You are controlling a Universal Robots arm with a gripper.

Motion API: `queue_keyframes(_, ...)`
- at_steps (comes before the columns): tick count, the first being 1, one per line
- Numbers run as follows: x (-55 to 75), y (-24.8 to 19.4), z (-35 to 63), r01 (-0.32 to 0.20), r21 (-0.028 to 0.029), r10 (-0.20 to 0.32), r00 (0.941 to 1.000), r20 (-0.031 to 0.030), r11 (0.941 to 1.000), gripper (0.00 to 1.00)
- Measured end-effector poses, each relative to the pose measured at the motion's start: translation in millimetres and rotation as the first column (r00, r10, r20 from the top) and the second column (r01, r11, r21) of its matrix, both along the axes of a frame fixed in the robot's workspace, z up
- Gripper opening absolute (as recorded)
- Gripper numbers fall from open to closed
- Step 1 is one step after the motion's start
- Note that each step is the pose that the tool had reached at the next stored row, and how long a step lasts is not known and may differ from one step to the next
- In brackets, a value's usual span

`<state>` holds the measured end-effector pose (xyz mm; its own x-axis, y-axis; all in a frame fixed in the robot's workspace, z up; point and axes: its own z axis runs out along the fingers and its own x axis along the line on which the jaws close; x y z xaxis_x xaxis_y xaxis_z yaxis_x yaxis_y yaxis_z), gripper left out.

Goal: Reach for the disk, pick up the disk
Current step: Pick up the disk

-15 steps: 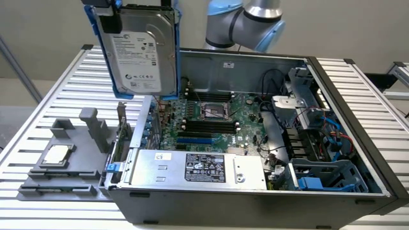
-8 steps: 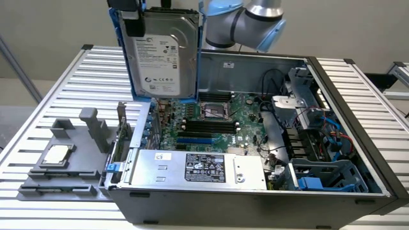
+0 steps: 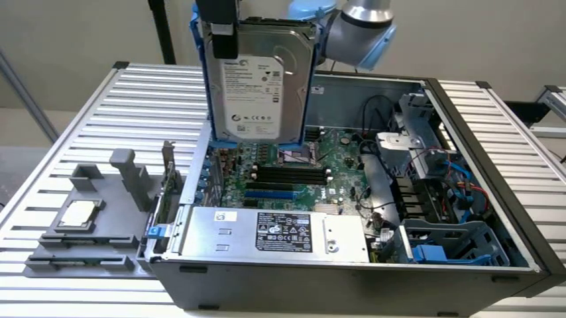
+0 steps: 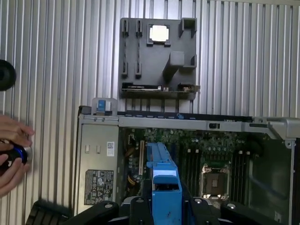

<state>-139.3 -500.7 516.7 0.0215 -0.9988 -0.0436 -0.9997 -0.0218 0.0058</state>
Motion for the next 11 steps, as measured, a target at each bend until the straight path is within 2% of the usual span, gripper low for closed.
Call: queue_keyframes(11,46.7,-20.5,0.0,0.0,0.0,0.0,1.0,0.0,1.0,0.33)
